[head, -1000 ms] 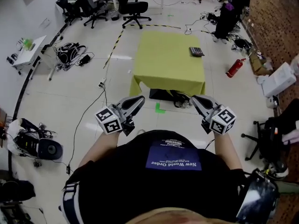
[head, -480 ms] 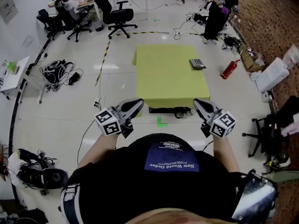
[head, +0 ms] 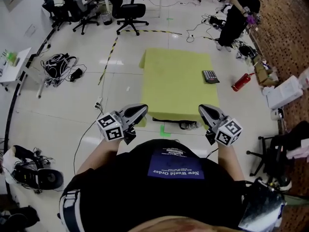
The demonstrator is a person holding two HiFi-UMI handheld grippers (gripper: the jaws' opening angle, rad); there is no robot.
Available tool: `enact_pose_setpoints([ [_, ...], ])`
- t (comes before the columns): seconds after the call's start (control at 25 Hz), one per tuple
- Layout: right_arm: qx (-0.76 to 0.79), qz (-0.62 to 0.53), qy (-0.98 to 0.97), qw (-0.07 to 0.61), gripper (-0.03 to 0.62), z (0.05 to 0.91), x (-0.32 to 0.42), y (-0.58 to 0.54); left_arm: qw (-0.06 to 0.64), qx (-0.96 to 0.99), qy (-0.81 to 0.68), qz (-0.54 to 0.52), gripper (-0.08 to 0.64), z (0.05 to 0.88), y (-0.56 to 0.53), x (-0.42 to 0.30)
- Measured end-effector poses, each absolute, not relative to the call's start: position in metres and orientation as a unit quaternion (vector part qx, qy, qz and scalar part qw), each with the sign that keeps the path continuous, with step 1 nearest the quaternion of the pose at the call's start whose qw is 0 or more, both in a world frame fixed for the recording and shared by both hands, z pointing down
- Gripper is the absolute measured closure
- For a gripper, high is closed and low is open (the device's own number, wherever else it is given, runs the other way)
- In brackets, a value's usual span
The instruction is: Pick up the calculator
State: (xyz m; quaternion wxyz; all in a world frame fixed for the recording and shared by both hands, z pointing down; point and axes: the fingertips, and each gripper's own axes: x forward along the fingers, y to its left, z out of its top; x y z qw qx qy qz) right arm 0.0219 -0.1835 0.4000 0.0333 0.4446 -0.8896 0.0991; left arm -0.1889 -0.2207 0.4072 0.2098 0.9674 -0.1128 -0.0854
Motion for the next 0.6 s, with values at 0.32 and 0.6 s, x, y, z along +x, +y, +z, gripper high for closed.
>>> enact_pose_setpoints([
  [0.32, 0.362, 0.089, -0.927, 0.036, 0.607, 0.396, 0.097, -0.278, 0.196, 0.957, -0.187, -0.104, 0.554, 0.391, -0.282, -0.107],
  [0.6, 0.3, 0.081, -0.95, 0.03, 0.607, 0.394, 0.14, -0.342, 0.204, 0.946, -0.233, -0.097, 0.554, 0.388, -0.312, -0.046],
])
